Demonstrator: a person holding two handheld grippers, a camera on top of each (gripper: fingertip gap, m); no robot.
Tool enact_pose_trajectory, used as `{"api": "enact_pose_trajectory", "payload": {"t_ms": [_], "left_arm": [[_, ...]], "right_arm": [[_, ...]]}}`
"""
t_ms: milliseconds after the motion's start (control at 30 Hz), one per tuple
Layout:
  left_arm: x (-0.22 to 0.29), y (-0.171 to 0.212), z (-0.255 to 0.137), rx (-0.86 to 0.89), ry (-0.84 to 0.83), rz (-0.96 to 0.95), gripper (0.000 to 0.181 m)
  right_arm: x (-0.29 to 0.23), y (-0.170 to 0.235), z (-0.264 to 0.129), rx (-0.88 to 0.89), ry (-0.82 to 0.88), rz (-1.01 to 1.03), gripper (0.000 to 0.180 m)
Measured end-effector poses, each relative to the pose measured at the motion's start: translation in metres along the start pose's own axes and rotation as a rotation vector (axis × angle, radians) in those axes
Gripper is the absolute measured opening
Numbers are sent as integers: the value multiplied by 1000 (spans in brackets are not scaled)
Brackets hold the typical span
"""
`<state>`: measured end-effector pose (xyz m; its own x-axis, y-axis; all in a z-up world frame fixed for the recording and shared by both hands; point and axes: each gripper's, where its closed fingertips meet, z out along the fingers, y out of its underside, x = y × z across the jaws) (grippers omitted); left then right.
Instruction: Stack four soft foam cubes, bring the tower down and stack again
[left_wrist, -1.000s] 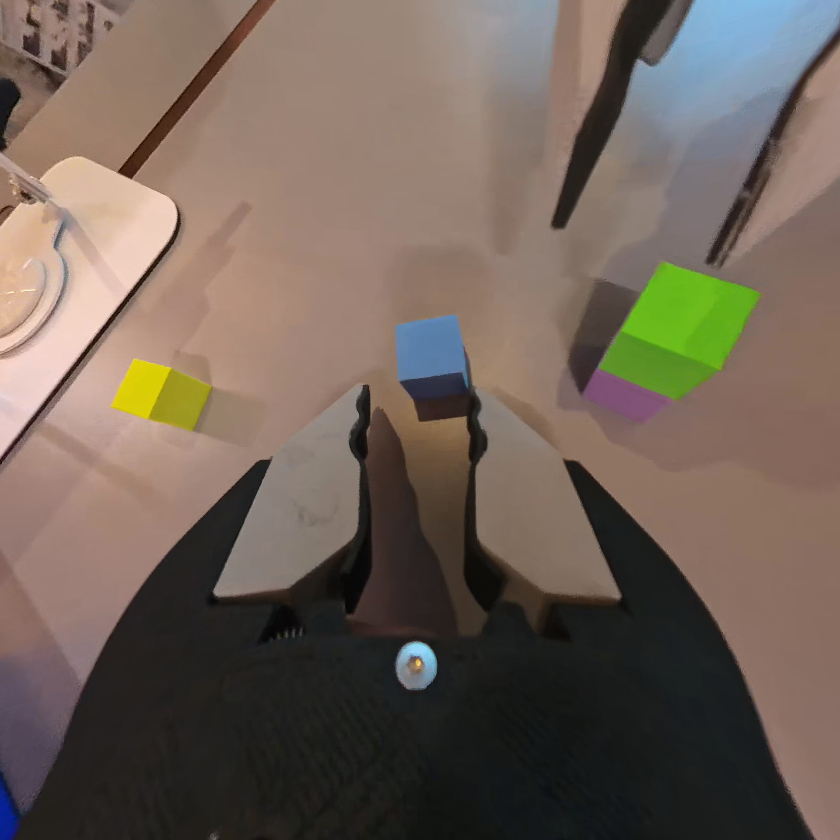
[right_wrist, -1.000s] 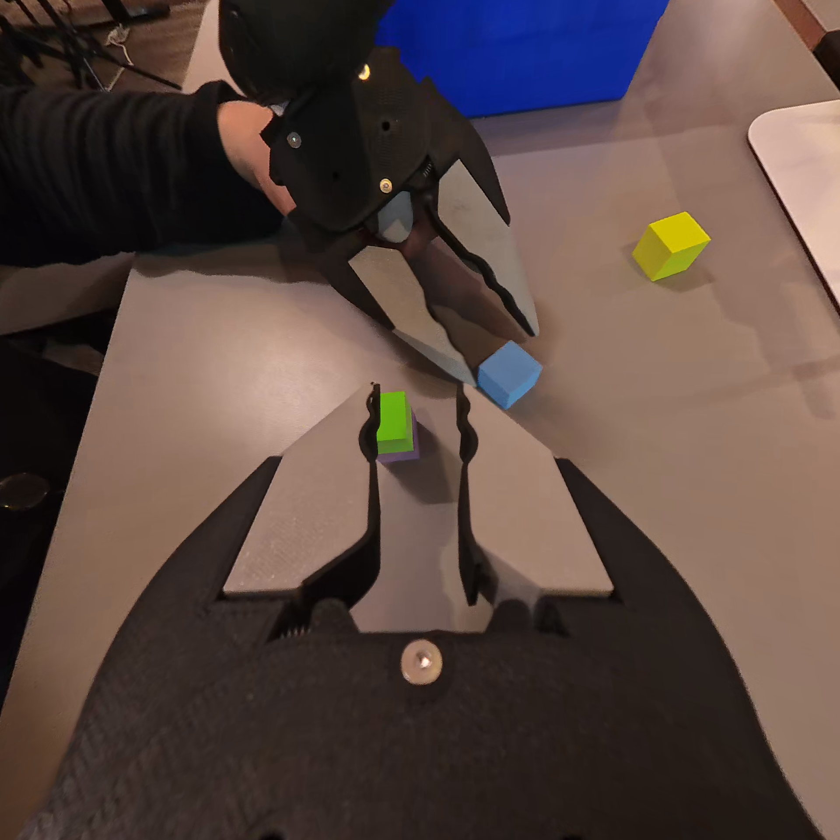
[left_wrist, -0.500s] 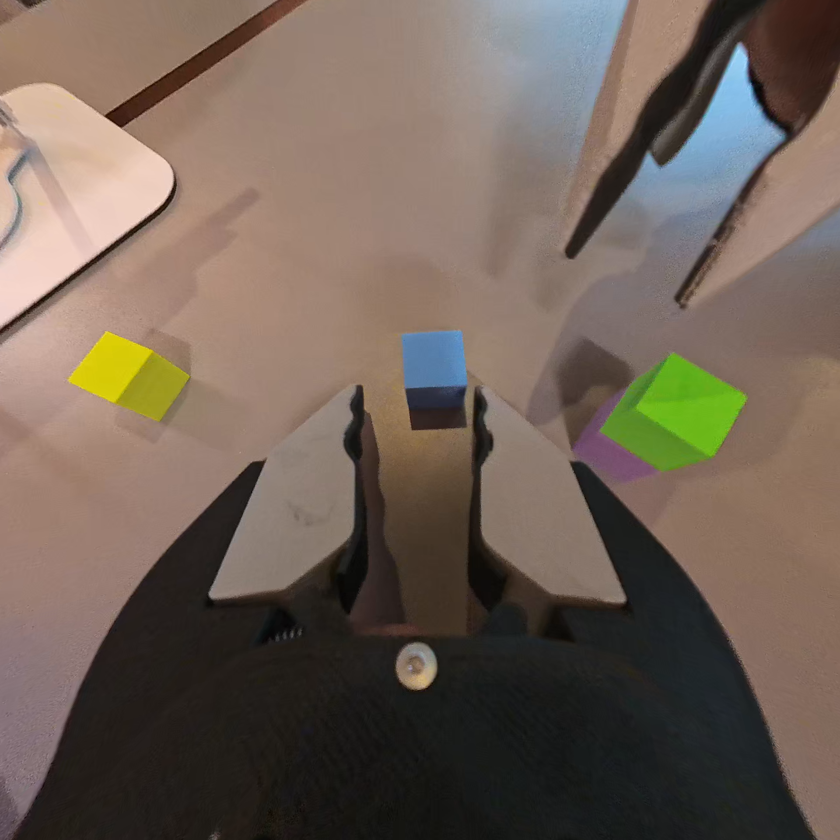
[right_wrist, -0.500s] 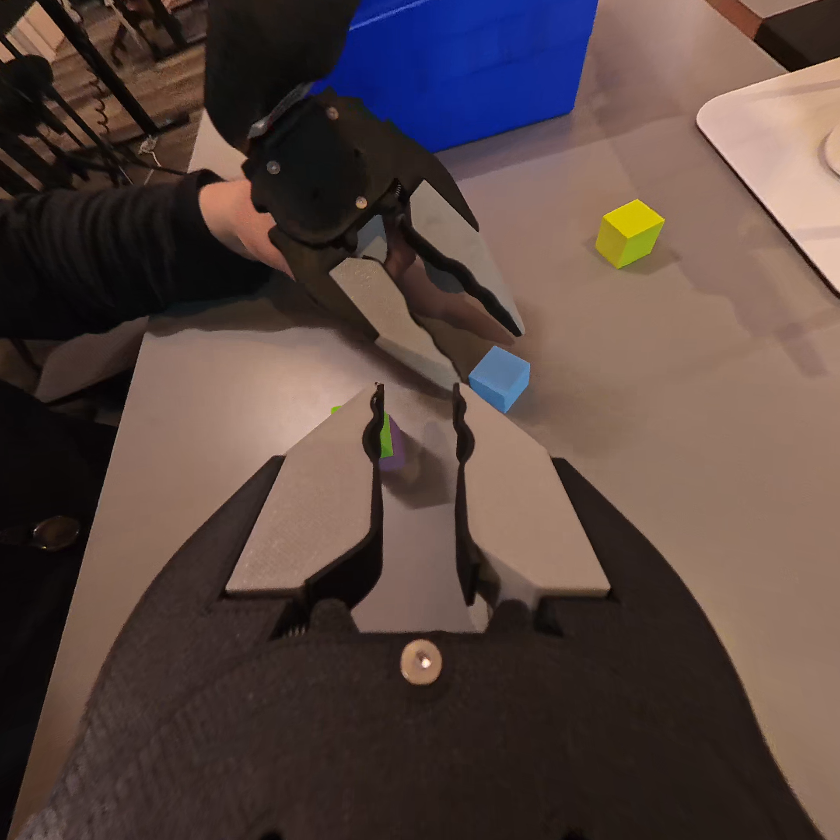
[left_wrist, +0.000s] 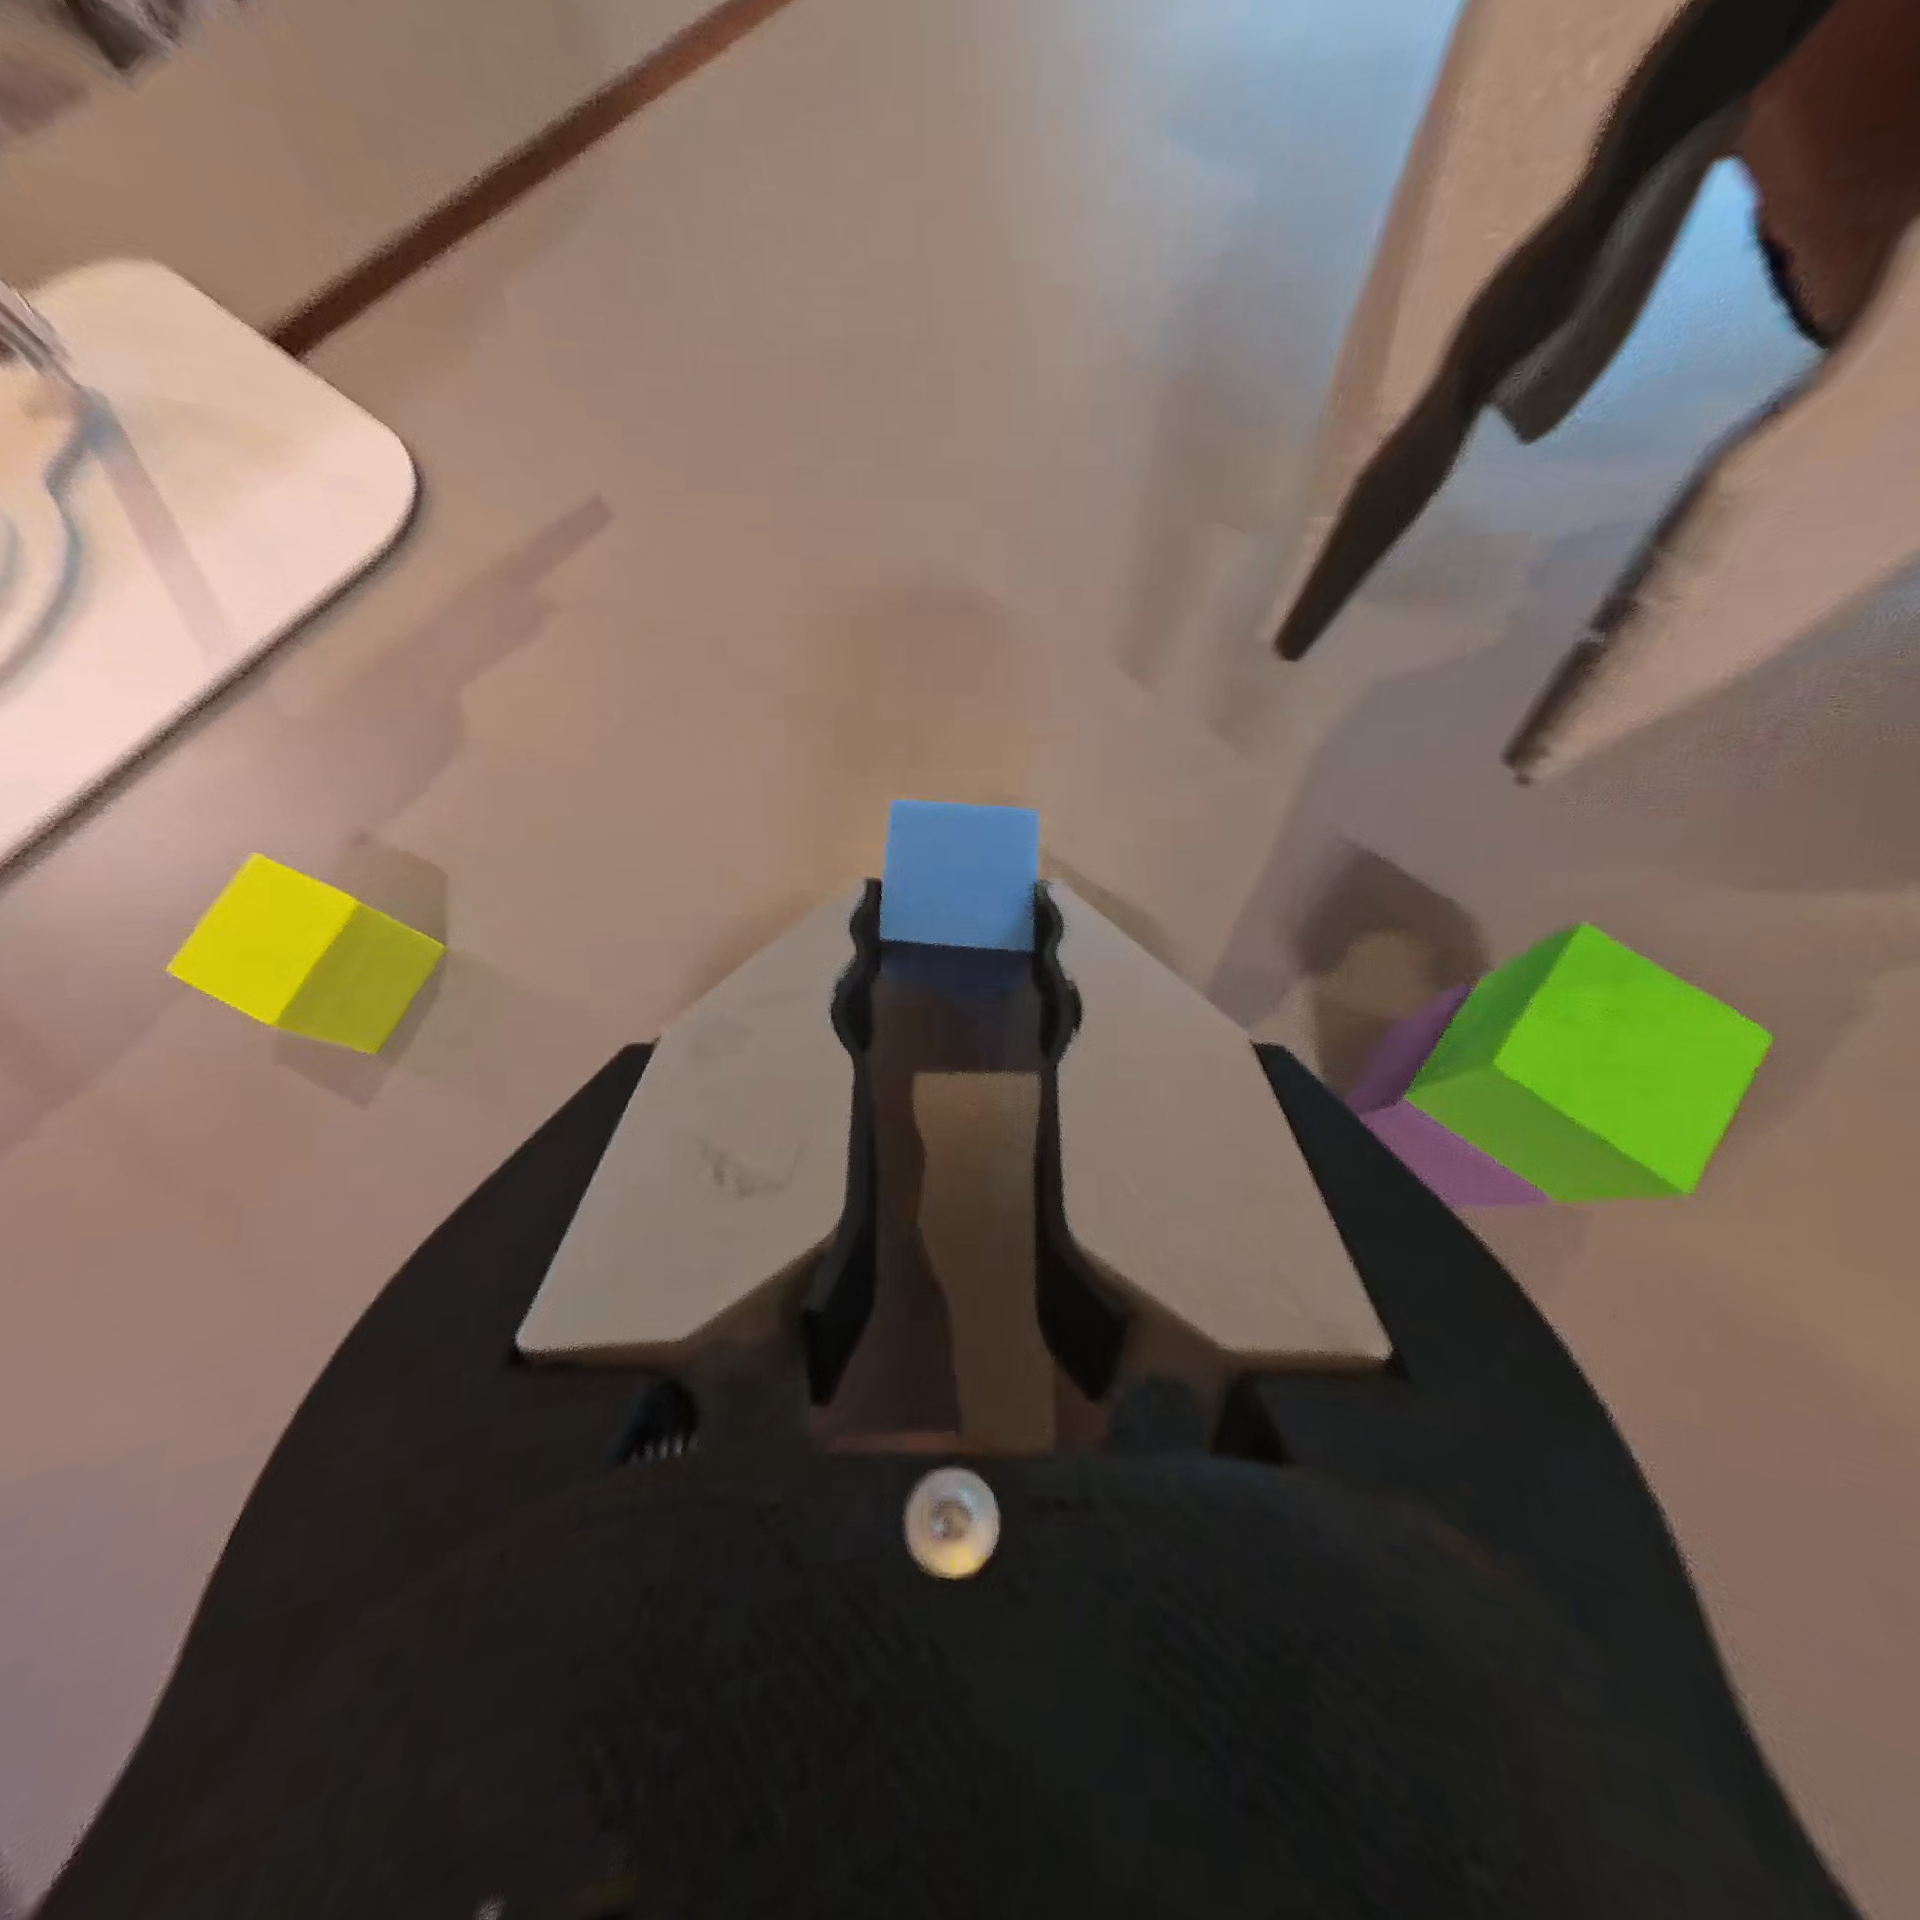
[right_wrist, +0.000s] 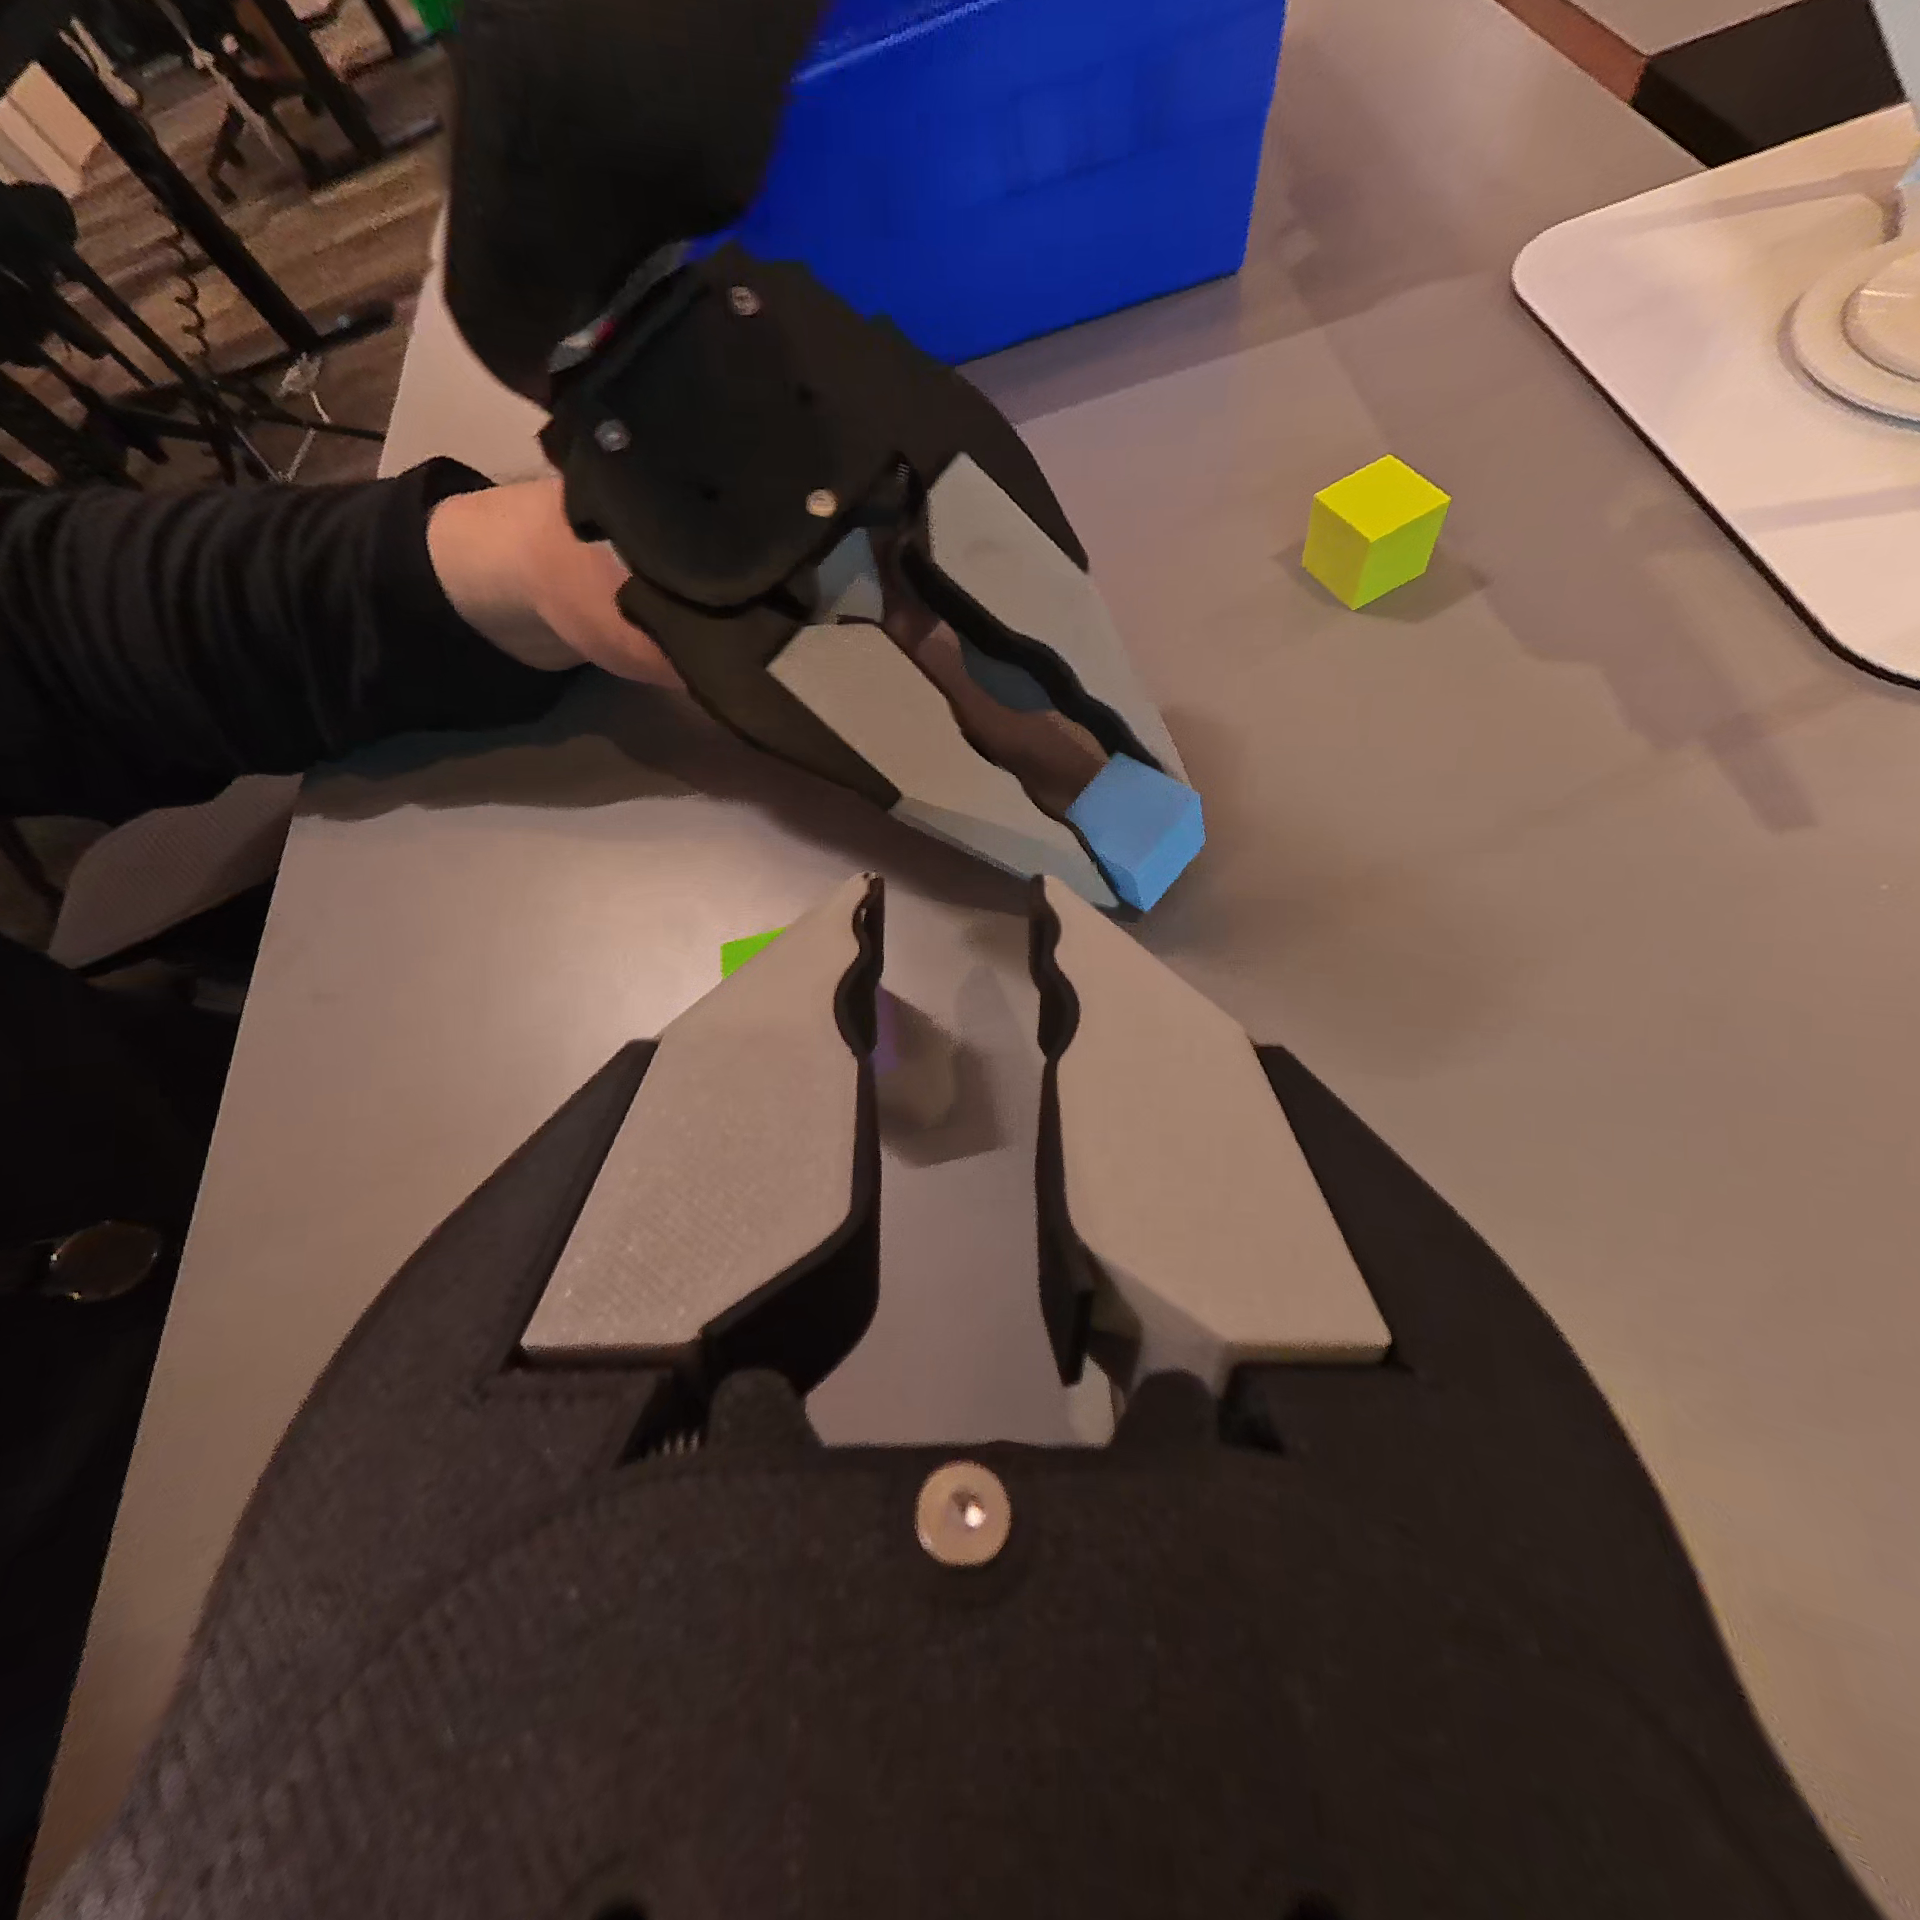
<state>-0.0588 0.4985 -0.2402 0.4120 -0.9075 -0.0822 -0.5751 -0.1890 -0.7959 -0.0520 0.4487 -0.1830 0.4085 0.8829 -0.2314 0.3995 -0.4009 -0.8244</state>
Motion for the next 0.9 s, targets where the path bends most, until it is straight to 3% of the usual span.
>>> {"api": "enact_pose_trajectory", "payload": {"t_ms": [367, 533, 900], "left_arm": [[19, -48, -58, 331, -238, 667, 27], [29, -56, -66, 401, -273, 759, 27], [38, -64, -72, 450, -298, 790, 26]], "right_arm": [[3, -11, -6, 124, -102, 177, 34], [-7, -17, -2, 146, -120, 129, 28], [-16, -31, -5, 221, -166, 123, 35]]}}
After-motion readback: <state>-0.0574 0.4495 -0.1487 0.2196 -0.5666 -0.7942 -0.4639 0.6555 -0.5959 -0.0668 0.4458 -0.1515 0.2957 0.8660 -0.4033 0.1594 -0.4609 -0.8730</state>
